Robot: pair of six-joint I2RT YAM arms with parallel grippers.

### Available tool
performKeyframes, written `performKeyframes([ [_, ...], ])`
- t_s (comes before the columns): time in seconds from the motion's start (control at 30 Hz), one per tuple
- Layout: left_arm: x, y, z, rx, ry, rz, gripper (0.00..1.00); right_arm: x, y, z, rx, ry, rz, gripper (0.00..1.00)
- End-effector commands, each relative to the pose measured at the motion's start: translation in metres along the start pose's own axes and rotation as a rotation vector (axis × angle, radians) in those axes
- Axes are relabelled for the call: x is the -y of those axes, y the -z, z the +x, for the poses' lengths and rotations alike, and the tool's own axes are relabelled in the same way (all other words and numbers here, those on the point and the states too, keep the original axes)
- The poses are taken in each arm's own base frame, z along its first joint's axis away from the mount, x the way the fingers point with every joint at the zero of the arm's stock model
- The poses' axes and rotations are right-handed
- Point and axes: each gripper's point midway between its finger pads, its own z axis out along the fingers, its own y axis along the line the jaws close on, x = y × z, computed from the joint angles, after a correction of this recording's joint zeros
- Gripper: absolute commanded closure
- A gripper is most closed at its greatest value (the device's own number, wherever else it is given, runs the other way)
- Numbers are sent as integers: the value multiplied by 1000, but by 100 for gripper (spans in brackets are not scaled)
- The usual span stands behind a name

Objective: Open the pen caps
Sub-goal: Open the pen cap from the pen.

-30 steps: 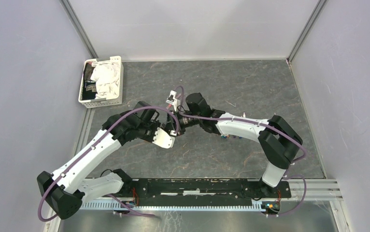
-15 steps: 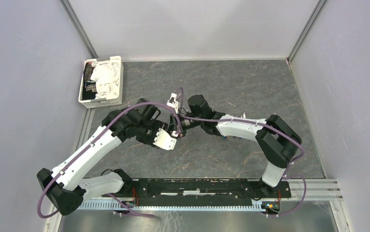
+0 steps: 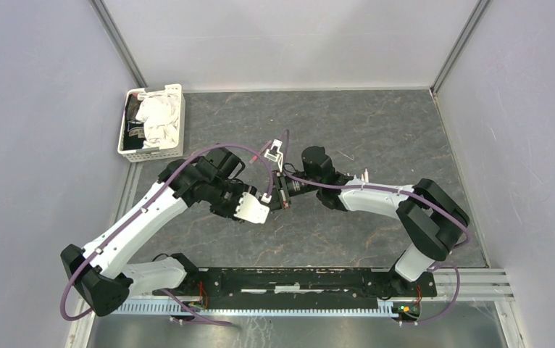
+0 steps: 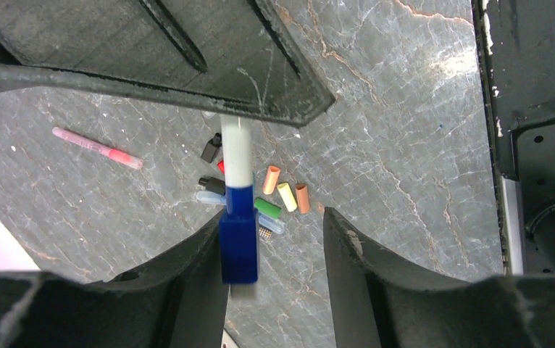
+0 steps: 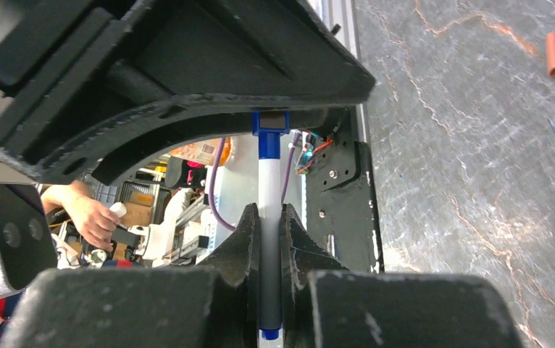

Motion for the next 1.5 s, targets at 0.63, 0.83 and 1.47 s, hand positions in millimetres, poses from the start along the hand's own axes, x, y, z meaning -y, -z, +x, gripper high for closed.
performKeyframes([
  [0.63,-17,-10,29,-94,33,-68,98,32,44,19,38,52,121,100],
  [0.83,-30,-19,70,-152,102,-59,98,70,82,40,10,60,326,100],
  [1.47,-58,-86,99,-166,408,-107,78,137,211,-5,309,132,1074,100],
])
